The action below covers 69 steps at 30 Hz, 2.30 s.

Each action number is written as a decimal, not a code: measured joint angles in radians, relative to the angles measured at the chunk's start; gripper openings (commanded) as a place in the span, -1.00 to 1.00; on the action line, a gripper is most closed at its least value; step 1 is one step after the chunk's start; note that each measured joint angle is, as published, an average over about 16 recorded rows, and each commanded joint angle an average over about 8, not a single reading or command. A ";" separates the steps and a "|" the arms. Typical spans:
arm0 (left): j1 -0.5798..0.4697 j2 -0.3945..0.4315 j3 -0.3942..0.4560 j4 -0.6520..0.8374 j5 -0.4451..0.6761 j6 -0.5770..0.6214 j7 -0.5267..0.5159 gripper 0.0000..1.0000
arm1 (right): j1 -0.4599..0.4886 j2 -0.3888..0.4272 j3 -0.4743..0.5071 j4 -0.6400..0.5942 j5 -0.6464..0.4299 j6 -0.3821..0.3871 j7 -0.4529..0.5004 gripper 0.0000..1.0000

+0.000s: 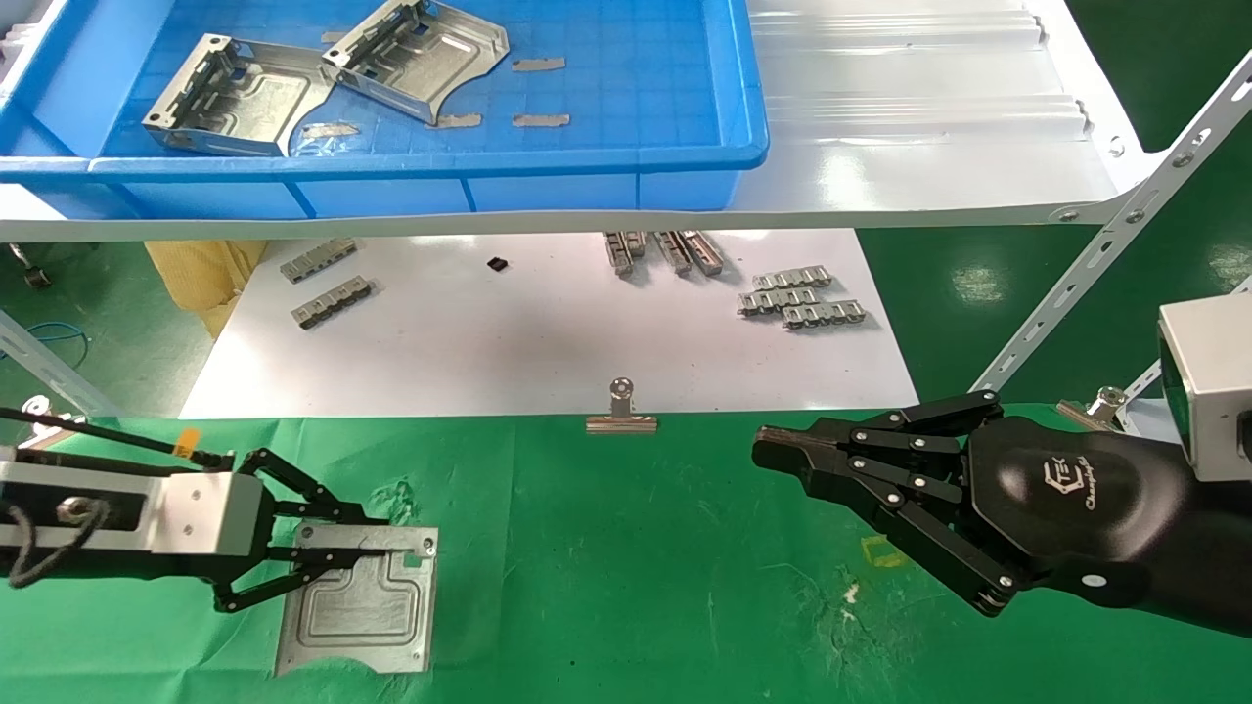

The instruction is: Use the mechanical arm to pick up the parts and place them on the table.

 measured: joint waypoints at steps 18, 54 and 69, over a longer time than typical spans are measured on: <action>0.050 0.008 0.025 -0.030 0.069 -0.126 -0.020 -0.40 | 0.000 0.000 0.000 0.000 0.000 0.000 0.000 -1.00; 0.070 -0.043 -0.089 -0.112 -0.127 -0.012 -0.209 1.00 | 0.000 0.000 0.000 0.000 0.000 0.000 0.000 0.62; 0.196 -0.042 -0.260 -0.204 -0.189 0.019 -0.315 1.00 | 0.000 0.000 0.000 0.000 0.000 0.000 0.000 1.00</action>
